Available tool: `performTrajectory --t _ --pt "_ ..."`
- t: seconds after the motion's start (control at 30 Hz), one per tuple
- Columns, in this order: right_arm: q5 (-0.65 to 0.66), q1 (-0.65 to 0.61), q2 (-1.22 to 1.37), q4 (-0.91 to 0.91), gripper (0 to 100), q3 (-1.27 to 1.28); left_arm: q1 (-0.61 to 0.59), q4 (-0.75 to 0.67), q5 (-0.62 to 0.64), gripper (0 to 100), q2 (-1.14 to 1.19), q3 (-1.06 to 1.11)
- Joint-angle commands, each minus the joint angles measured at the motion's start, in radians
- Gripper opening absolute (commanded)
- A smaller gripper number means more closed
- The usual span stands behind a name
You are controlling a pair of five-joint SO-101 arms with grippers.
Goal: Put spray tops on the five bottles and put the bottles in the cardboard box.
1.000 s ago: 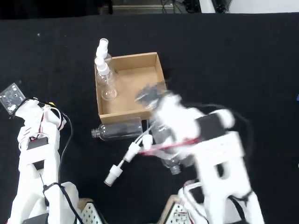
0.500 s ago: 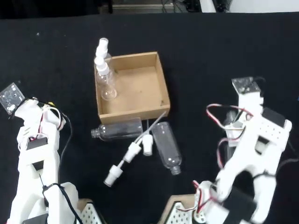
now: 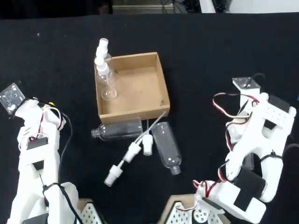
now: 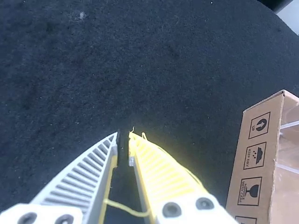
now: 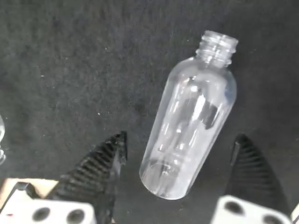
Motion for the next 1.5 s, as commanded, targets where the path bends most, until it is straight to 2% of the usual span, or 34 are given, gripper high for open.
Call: performTrajectory --t 0.0,0.2,0.57,0.77,1.07,1.3,1.47 --pt "0.008 -0.008 0.015 -0.032 31.9 -0.004 -0.013 -0.017 0.0 3 -0.029 -0.002" --pt "0.009 0.072 0.028 -0.186 31.9 0.082 -0.013 -0.017 0.0 3 -0.029 -0.002" --pt "0.037 0.166 0.001 -0.011 31.9 0.016 -0.013 -0.017 0.0 3 -0.029 -0.002" --pt "0.109 0.163 0.035 -0.072 31.9 0.122 -0.013 -0.017 0.0 3 -0.031 -0.002" --pt "0.112 0.164 0.042 -0.13 31.6 0.163 -0.013 -0.015 0.0 3 -0.031 -0.002" --pt "0.112 0.161 0.041 -0.229 12.6 0.243 -0.013 -0.015 0.0 3 -0.031 -0.002" --pt "0.104 0.161 0.008 -0.19 5.9 0.197 -0.013 -0.015 0.0 3 -0.031 -0.002"
